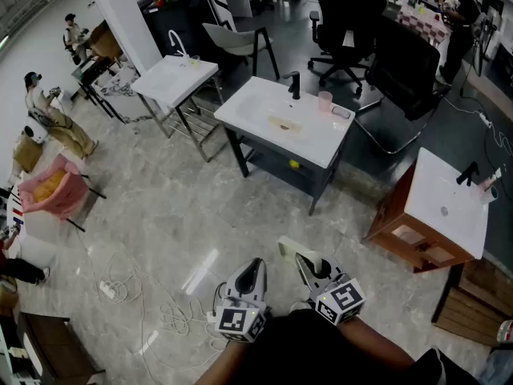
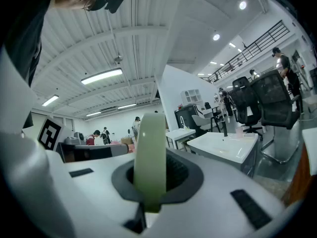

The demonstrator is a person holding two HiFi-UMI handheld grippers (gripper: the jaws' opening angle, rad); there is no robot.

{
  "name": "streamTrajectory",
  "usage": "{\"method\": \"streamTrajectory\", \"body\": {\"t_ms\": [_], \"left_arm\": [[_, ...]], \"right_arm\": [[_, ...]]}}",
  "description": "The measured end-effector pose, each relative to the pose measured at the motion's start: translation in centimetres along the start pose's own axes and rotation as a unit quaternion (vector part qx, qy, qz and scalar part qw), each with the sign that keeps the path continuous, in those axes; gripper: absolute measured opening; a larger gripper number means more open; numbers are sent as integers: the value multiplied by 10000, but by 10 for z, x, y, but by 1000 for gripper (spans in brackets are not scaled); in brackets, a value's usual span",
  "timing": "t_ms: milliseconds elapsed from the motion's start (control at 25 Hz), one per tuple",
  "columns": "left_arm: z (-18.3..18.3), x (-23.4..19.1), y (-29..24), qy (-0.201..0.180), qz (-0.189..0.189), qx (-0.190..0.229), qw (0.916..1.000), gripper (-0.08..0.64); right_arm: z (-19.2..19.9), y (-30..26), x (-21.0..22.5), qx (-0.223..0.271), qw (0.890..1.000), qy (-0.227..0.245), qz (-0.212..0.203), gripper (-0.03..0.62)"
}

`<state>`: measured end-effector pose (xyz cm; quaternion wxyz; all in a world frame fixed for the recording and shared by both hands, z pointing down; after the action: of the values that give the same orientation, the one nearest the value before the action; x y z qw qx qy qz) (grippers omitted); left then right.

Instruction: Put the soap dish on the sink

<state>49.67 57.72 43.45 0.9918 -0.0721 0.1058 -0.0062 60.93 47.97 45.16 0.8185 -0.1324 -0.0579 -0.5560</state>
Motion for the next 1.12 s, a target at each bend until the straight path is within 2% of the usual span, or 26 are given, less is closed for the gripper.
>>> {"method": "streamTrajectory", "body": {"t_ms": [320,520,800,1000,1120], "left_arm": [[-1,4,1,-40,-206,98,9997,25],[0,-3,25,-152,-307,75,9994,25],[-3,-55,43,103,-741,189,9970,25],[-7,-105,26,212,-661,253,9973,25],[-17,-145,5,231,-544,249,9979,25]], "right_arm": [[2,-4,-1,-93,9997,101,-223,5],[9,-17,-7,-161,9991,-224,-331,6],[16,-46,-24,-292,9986,-281,-329,6],[13,-95,-29,-398,9990,83,-195,6],[6,-136,-28,-412,9990,96,-112,6]]}}
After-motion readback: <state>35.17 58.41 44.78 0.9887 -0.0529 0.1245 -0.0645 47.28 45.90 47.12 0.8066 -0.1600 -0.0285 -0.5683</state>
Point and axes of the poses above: the fingertips, and each gripper's own axes: y backward along the fingers, x to its right, z out of its underside, the point moved 5 cm from there along y, backward along the fingers, and after that the axes turned 6 degrees about z, right-handed, at the moved point
